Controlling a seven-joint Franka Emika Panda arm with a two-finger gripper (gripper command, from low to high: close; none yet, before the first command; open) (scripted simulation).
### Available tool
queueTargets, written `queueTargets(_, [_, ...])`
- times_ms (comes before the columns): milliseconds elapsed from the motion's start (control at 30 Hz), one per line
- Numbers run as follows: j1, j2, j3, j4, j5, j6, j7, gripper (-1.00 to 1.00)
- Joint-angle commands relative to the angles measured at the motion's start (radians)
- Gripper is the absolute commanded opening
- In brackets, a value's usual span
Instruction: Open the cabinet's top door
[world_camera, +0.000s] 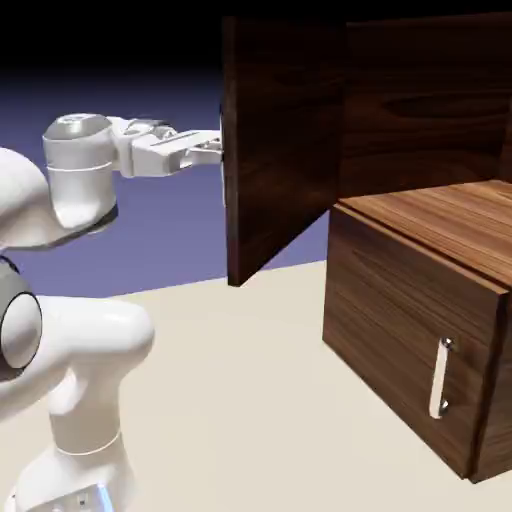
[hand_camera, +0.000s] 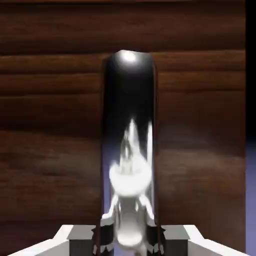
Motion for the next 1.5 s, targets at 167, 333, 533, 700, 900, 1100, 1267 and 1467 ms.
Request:
queueTargets(167, [-0.042, 0.218, 0.141, 0.129, 0.174, -0.142, 0.118, -1.0])
queueTargets(333, [-0.107, 0.399, 0.251, 0.265, 0.299, -0.252, 0.209, -1.0])
queueTargets(533, [-0.321, 0.44, 0.422, 0.343, 0.404, -0.187, 0.226, -1.0])
queueTargets(700, [-0.502, 0.34, 0.52, 0.325, 0.45, -0.037, 0.163, -1.0])
queueTargets(900, [-0.72, 0.162, 0.612, 0.276, 0.517, 0.169, 0.046, -1.0])
queueTargets(1100, [-0.935, -0.051, 0.683, 0.221, 0.619, 0.376, -0.107, -1.0])
queueTargets(1267, [-1.1, -0.232, 0.725, 0.181, 0.739, 0.527, -0.249, -1.0])
queueTargets(1467, [-1.292, -0.45, 0.762, 0.158, 0.938, 0.668, -0.439, -1.0])
